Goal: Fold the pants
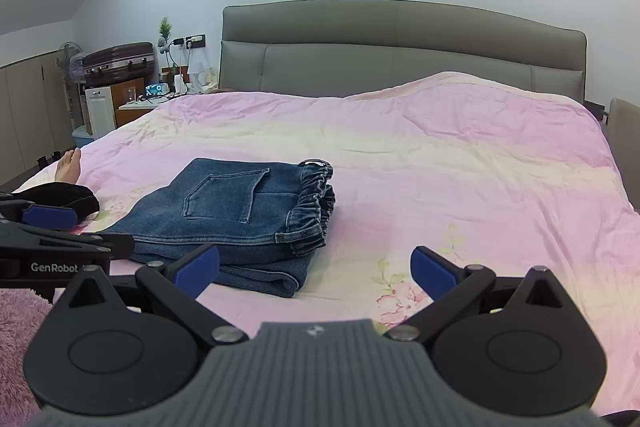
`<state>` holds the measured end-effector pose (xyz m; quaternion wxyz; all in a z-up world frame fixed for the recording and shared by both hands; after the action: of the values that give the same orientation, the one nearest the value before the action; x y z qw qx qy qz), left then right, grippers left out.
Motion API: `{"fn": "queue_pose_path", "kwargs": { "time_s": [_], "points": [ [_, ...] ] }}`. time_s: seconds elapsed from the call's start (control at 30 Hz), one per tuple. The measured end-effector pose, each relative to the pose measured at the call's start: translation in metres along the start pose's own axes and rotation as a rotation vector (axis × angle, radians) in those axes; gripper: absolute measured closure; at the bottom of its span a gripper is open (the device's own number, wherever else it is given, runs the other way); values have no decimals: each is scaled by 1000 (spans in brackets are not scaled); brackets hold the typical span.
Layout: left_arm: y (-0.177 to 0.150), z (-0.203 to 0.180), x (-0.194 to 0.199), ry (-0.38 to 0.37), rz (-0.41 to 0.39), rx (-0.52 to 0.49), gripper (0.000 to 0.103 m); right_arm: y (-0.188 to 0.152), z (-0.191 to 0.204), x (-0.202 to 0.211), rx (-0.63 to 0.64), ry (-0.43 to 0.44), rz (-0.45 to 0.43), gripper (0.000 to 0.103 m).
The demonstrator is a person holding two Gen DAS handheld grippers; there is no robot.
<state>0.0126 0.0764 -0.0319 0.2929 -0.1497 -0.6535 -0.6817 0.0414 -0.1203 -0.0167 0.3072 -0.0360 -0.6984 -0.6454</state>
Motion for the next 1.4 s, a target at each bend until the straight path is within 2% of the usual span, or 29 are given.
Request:
{"fn": "queue_pose_path", "kwargs": {
  "time_s": [1.4],
  "points": [
    [1,-1,-2,7,2,-11,17,-2,-3,-3,3,-2,7,5]
  ]
}}
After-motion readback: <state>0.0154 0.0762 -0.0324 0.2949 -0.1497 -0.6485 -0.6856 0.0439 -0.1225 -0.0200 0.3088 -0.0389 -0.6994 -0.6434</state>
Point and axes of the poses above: each gripper's, at about its wrist camera, not at the fingertips, and x roughly against the way its jaws point, z to its left, y to its top, the point moved 4 cm from there along -x, roughly the way its jaws point
